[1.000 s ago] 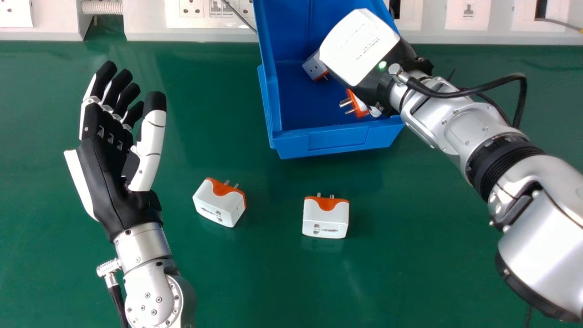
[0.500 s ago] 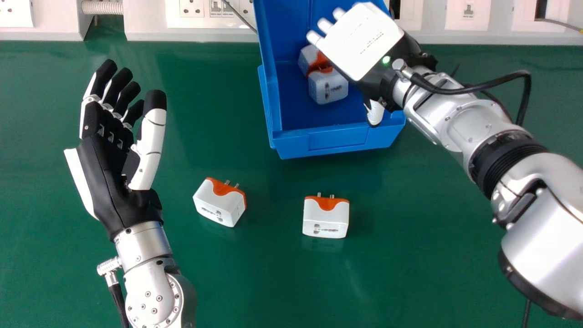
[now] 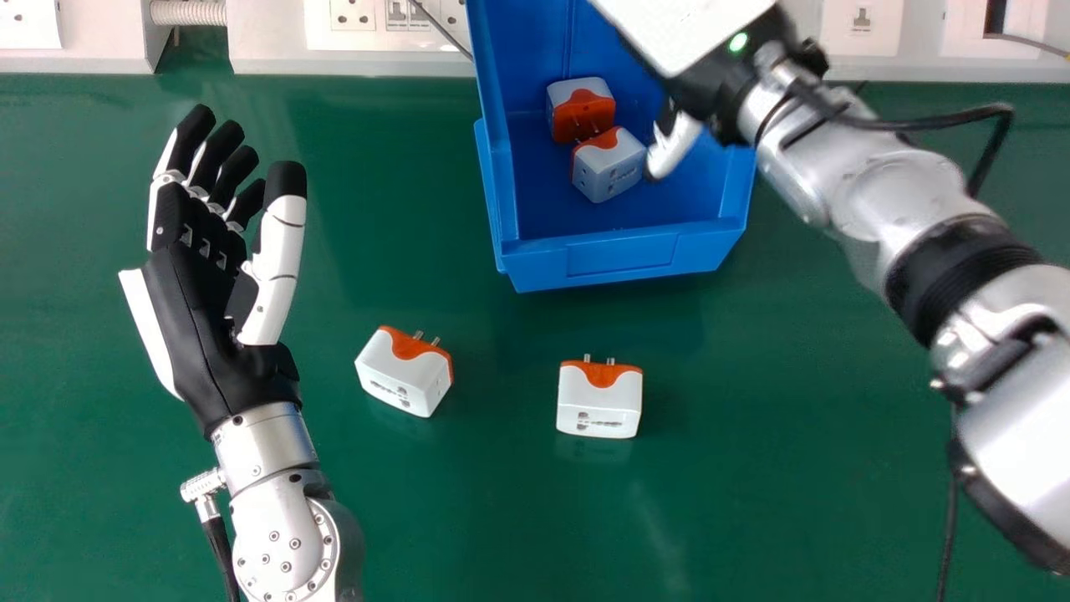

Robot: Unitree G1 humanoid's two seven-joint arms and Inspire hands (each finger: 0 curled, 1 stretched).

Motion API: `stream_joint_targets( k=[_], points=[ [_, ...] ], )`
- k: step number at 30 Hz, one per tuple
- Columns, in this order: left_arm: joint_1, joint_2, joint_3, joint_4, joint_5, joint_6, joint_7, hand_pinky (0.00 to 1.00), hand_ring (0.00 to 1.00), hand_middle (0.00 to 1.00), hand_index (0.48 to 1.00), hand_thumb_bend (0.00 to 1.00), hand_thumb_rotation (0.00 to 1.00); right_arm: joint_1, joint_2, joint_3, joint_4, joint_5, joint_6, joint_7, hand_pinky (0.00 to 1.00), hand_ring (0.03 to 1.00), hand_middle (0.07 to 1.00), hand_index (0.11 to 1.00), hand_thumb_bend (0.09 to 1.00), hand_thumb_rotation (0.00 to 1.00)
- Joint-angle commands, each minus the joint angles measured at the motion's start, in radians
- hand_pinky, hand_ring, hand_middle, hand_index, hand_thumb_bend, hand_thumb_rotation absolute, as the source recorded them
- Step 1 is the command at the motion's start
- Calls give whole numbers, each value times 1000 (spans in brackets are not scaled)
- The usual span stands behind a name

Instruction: Pick all objects and put in blue box

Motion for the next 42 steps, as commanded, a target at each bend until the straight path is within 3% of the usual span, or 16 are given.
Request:
stream_joint_targets(
  k=[1, 6, 10, 15, 21, 31, 42],
  points=[
    [2, 1, -4, -30, 8, -15, 6, 765, 799, 807, 810, 709, 418, 126, -57, -97, -200, 97, -9, 57, 1000, 1000, 1000, 1000, 1000, 417],
    [3, -3, -3, -32, 5, -11, 6, 763, 796, 807, 810, 708, 417, 409, -122, -264, -625, 248, 50, 221, 1000, 1000, 1000, 1000, 1000, 415],
    [10, -10, -8, -47, 12, -3, 9, 761, 794, 807, 810, 707, 417, 585, -155, -341, -966, 301, 212, 461, 1000, 1000, 1000, 1000, 1000, 423],
    [20, -5, -7, -58, 4, 3, -3, 764, 791, 802, 810, 706, 416, 660, -217, -350, -1276, 288, 443, 824, 1000, 1000, 1000, 1000, 1000, 396],
    [19, 1, -5, -55, 0, 12, -10, 774, 795, 797, 810, 706, 414, 607, -285, -305, -1431, 253, 599, 1169, 1000, 1000, 1000, 1000, 1000, 345],
    [42, -3, -10, -92, -3, 30, -15, 779, 800, 796, 810, 703, 410, 566, -254, -214, -1366, 207, 580, 1281, 946, 992, 994, 1000, 1000, 333],
    [40, 3, -9, -82, -24, 19, -43, 800, 815, 803, 811, 704, 412, 478, -145, -97, -1120, 151, 507, 1276, 877, 954, 974, 992, 1000, 332]
  ],
)
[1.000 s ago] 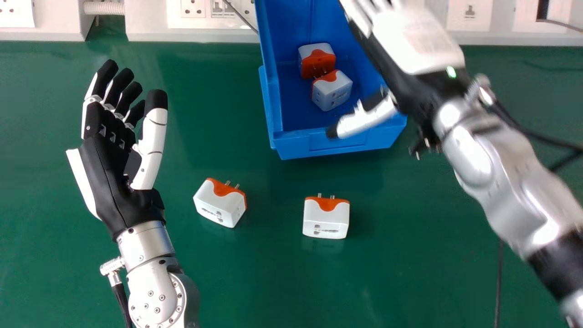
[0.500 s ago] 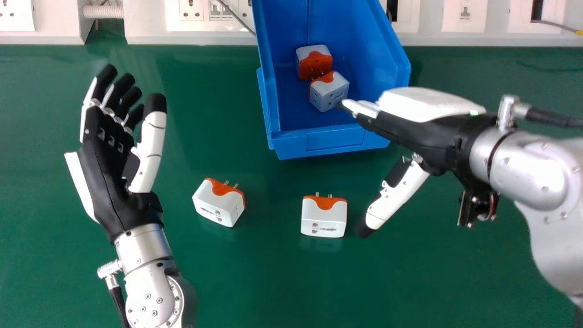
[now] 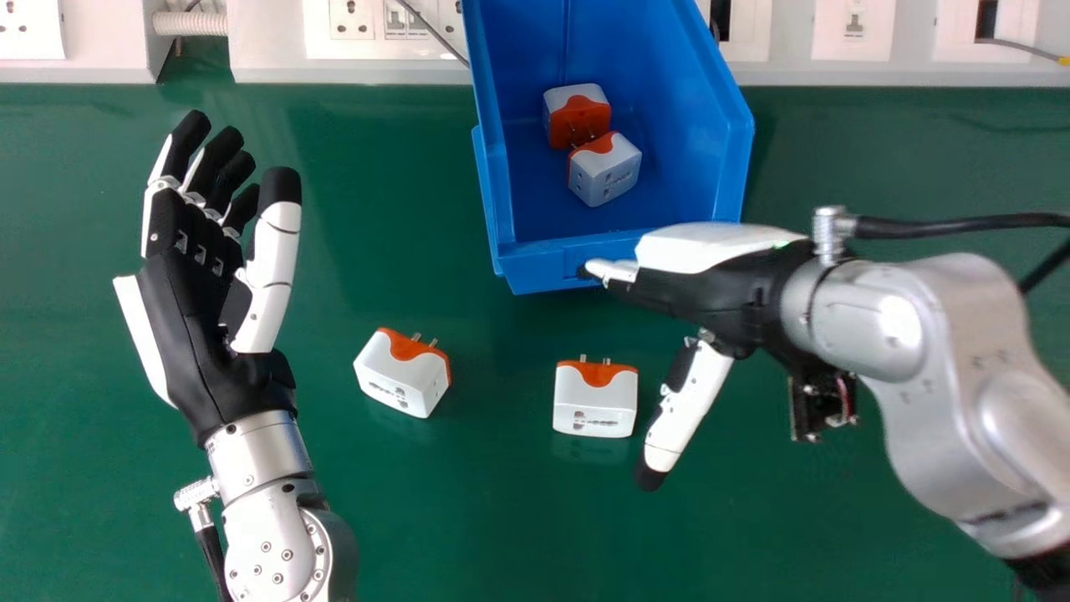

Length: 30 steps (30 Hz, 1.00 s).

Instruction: Pick all objects and put in blue box

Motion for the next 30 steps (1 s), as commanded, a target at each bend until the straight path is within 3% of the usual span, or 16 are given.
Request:
stream_joint_targets(
  k=[1, 5, 10, 16, 22, 30],
  points=[
    [0, 10, -4, -12, -5, -20, -14, 800, 815, 803, 811, 704, 412, -58, 20, 7, 40, -16, -26, -4, 877, 954, 974, 992, 1000, 332],
    [-4, 9, -3, -9, -12, -23, -23, 804, 818, 806, 811, 704, 412, -73, 48, 16, 97, -13, -43, -4, 871, 952, 970, 995, 1000, 336],
    [-10, 6, -2, -4, -8, -19, -18, 806, 820, 809, 811, 702, 409, -88, 97, 28, 206, -8, -60, -30, 872, 948, 968, 997, 1000, 337],
    [-13, 5, 2, -5, 0, -17, -7, 807, 822, 811, 811, 700, 404, -102, 142, 43, 354, -4, -124, -108, 807, 907, 941, 999, 1000, 328],
    [-10, 2, 0, -9, -2, -21, -5, 793, 813, 807, 811, 699, 402, -90, 154, 62, 462, -21, -233, -221, 686, 834, 891, 1000, 1000, 313],
    [-11, 0, -1, -8, -2, -15, -3, 783, 805, 805, 811, 700, 401, -22, 154, 75, 467, -46, -294, -343, 789, 896, 936, 985, 1000, 305]
  ],
)
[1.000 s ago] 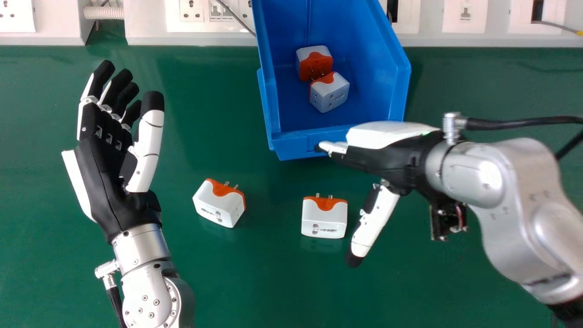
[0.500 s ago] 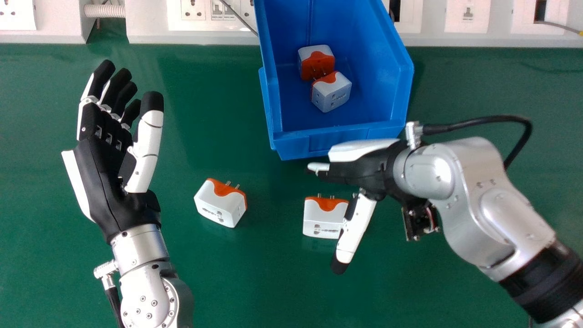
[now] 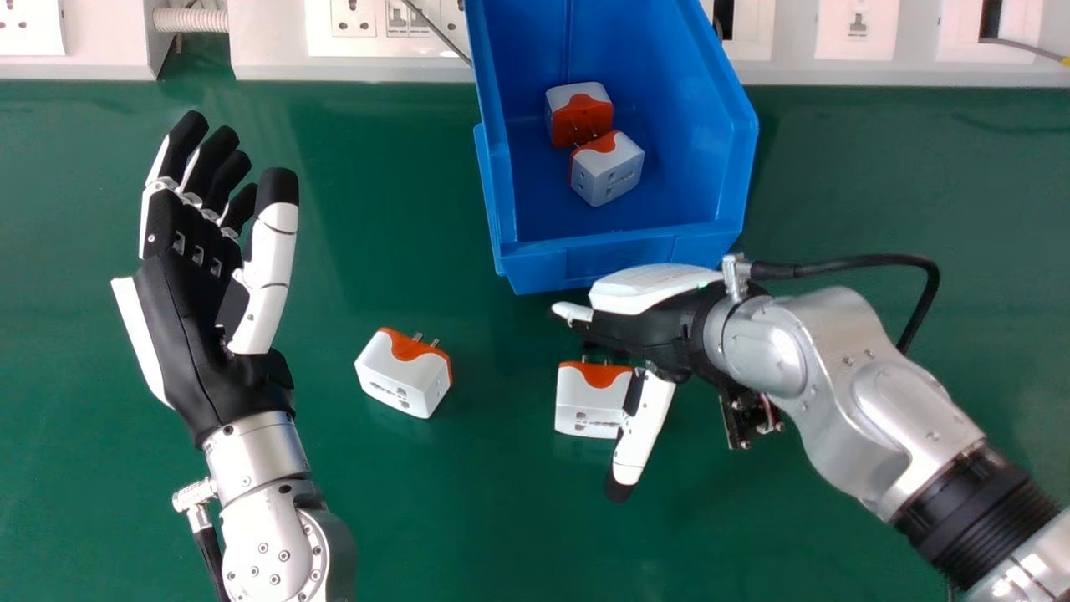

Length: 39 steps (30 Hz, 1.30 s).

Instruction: Pick all objects and put in blue box

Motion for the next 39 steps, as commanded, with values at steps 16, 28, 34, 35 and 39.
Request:
stream_joint_targets(
  k=[16, 28, 34, 35, 39],
  points=[
    [-8, 4, -6, -17, 3, -11, -4, 789, 805, 805, 812, 704, 403, 76, 20, -4, 64, -5, -124, -248, 440, 557, 735, 882, 1000, 213],
    [-21, 2, -5, -9, 9, -11, 8, 775, 798, 803, 812, 705, 406, 100, 5, 22, 146, -49, -277, -459, 230, 329, 522, 763, 890, 81],
    [-25, 1, -7, -7, 12, -13, 11, 772, 796, 802, 812, 709, 409, 88, 5, 24, 187, -73, -314, -501, 180, 267, 497, 629, 712, 41],
    [-26, 1, -8, -6, 12, -13, 12, 772, 796, 802, 812, 709, 409, 86, 6, 21, 190, -73, -315, -500, 180, 267, 497, 629, 712, 41],
    [-27, 0, -10, -6, 10, -17, 9, 770, 795, 802, 812, 707, 408, 79, 3, 10, 180, -64, -317, -471, 164, 243, 487, 578, 645, 26]
  ],
)
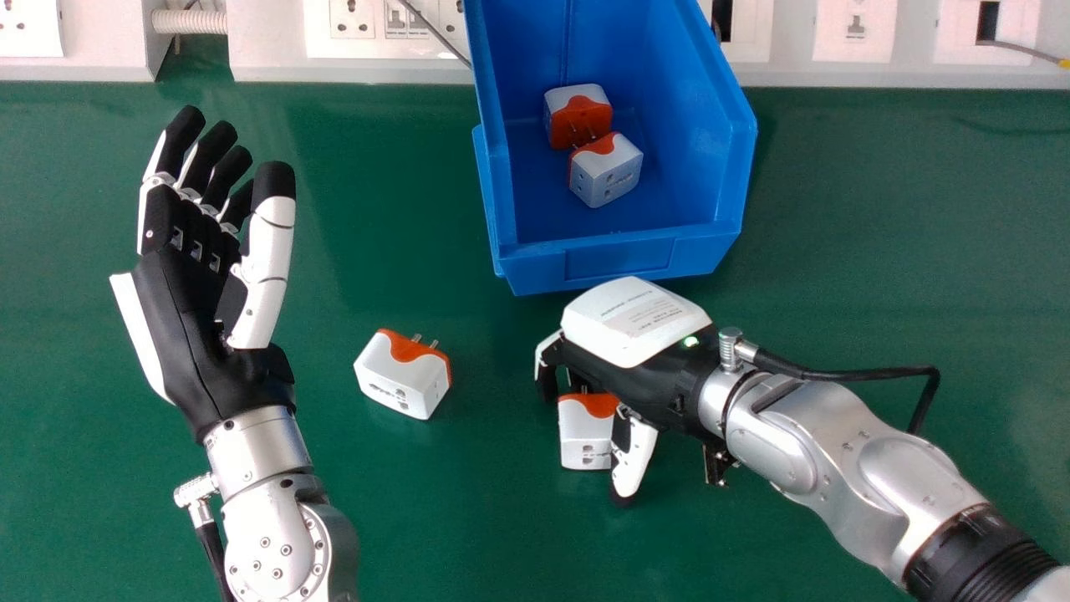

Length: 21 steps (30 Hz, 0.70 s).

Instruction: Pick all objects and put in blue box

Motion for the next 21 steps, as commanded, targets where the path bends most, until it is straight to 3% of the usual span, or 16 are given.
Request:
stream_joint_targets(
  k=[1, 6, 15, 21],
  points=[
    [-16, 3, -8, -5, 9, -19, -2, 770, 795, 802, 812, 707, 408, -10, -4, -4, -6, 3, -8, 19, 164, 243, 487, 578, 645, 26],
    [-20, 6, -4, -1, 12, -18, 2, 775, 797, 803, 812, 706, 406, -8, -1, -10, -16, -1, 0, 23, 161, 238, 482, 546, 602, 16],
    [-21, 0, -5, -8, 18, -8, 16, 771, 795, 807, 812, 707, 406, -26, -5, -36, -29, 29, -8, 52, 159, 233, 476, 513, 557, 6],
    [-18, -1, -6, -7, 15, -15, 12, 770, 794, 808, 811, 707, 406, -34, -30, -93, -100, 69, -24, 77, 159, 237, 475, 504, 546, 4]
  ],
)
